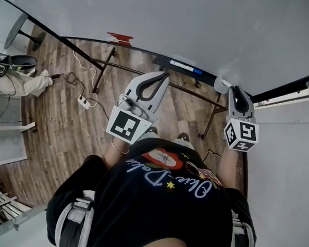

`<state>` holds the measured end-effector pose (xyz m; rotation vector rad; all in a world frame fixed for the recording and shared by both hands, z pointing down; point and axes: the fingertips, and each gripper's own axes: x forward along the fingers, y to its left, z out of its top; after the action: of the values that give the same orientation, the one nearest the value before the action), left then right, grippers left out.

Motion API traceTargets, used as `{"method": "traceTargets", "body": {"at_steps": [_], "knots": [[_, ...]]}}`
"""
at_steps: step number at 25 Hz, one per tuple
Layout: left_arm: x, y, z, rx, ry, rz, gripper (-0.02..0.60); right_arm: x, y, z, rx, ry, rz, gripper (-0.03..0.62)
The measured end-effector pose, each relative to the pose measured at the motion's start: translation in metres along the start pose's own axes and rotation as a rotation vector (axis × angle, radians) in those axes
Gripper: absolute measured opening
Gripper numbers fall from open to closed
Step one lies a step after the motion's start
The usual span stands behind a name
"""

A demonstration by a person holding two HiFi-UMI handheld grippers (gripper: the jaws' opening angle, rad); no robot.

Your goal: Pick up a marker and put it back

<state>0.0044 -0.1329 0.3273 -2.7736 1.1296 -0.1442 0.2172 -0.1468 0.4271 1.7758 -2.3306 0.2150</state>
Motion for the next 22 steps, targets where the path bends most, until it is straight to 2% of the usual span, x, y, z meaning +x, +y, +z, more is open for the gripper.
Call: {"method": "traceTargets", "body": {"at_steps": [16,22], "knots": [[-0.0038,0.0021,0.0025,-0.006,-0.012,-0.015,0.003,0.0078,0.0033,-0.005,-0.032,0.019,-0.024,0.075],[-0.0048,0.0032,0.0019,-0.008,-0.015,-0.026,0.003,0.0041,0.0064,-0.0037,-0.05,0.022,-0.033,0.101]]}}
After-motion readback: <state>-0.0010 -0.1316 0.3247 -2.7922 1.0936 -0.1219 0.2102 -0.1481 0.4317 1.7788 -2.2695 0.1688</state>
